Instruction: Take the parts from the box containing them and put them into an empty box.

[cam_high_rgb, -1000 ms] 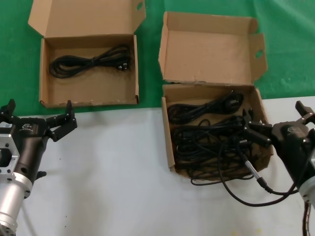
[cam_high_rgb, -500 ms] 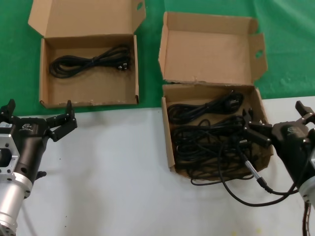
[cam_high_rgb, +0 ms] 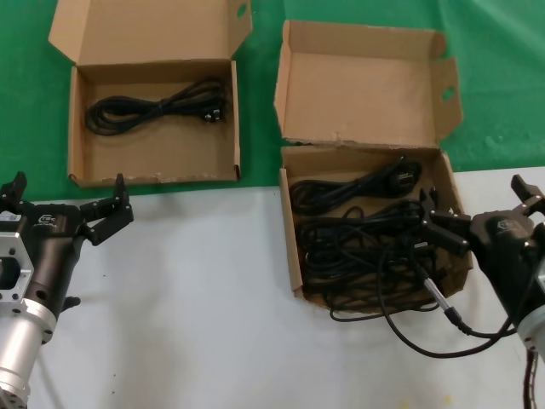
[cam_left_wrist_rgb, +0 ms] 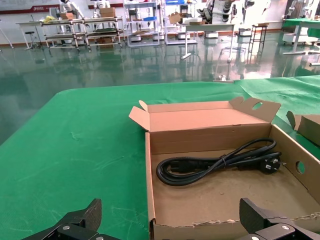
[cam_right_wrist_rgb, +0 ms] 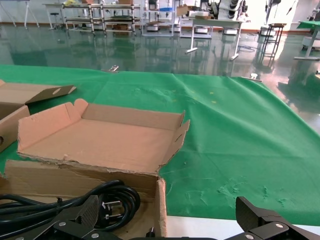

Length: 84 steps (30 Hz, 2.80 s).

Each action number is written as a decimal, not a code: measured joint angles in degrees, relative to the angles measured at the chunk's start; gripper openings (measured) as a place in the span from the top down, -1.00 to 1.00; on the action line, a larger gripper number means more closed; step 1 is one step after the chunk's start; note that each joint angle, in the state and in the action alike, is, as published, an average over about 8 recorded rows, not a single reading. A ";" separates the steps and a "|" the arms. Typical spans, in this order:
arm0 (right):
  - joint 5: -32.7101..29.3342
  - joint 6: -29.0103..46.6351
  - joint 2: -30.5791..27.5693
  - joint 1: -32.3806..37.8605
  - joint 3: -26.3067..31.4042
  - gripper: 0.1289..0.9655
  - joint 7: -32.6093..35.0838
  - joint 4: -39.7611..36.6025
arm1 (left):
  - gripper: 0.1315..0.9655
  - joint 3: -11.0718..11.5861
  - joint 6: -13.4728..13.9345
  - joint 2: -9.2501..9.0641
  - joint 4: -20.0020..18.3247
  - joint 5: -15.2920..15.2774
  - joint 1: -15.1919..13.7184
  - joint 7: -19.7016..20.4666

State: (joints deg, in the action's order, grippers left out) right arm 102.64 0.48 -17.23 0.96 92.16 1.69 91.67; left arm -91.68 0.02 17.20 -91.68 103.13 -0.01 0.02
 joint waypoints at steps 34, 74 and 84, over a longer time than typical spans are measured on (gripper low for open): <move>0.00 0.00 0.00 0.00 0.00 -1.00 0.00 0.00 | -1.00 0.00 0.00 0.00 0.00 0.00 0.00 0.00; 0.00 0.00 0.00 0.00 0.00 -1.00 0.00 0.00 | -1.00 0.00 0.00 0.00 0.00 0.00 0.00 0.00; 0.00 0.00 0.00 0.00 0.00 -1.00 0.00 0.00 | -1.00 0.00 0.00 0.00 0.00 0.00 0.00 0.00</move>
State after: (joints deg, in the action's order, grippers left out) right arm 102.64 0.48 -17.23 0.96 92.16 1.69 91.67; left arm -91.68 0.02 17.20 -91.68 103.13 -0.01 0.02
